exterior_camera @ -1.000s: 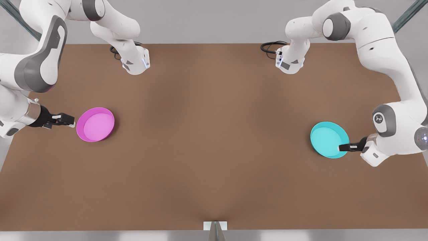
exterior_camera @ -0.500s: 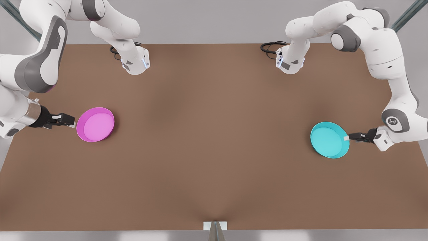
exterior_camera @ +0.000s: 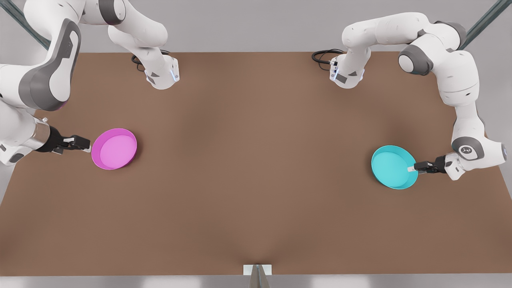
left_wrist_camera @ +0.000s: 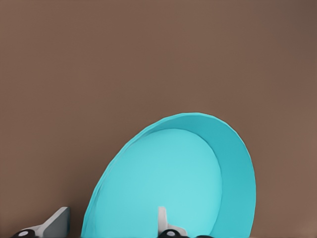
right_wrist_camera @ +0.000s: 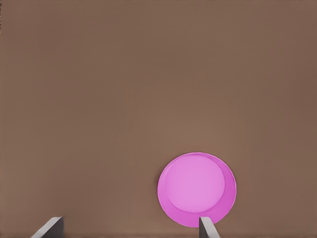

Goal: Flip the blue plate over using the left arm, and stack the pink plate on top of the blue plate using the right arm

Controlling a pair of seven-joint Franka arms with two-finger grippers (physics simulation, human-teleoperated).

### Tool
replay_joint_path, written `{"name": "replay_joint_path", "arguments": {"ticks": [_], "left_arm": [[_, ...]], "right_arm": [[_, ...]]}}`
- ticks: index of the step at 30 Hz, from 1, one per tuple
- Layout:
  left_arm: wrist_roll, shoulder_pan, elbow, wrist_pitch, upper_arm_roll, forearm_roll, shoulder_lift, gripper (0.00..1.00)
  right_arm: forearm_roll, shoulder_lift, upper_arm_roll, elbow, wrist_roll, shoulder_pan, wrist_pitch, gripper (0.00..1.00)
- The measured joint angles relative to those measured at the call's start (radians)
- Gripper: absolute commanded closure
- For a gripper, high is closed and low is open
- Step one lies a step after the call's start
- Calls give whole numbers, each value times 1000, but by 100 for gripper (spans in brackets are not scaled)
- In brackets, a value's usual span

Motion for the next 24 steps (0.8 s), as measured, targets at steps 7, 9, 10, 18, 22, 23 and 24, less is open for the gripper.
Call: {"name": "replay_joint_path", "arguments": {"ticks": [7, 9, 10, 18, 22, 23, 24], "left_arm": [[6, 3, 6, 14, 0, 0, 22, 42], [7, 2, 6, 14, 0, 4, 22, 50], [6, 2, 6, 15, 0, 9, 22, 51], [6, 2, 8, 52, -1, 41, 27, 60], [6, 1, 6, 52, -3, 47, 27, 60], [6, 2, 5, 52, -3, 47, 27, 60], [5, 1, 5, 52, -4, 48, 27, 60]], "right_arm": [[-2, 0, 0, 0, 0, 0, -1, 0], [-2, 0, 0, 0, -1, 0, -1, 0], [-2, 0, 0, 0, -2, 0, -1, 0], [2, 0, 0, 2, 1, 0, 2, 0], [-2, -6, 2, 2, -7, 1, 1, 0], [-5, -6, 12, 2, -8, -1, -1, 0], [-8, -11, 18, 0, -5, 1, -2, 0]]}}
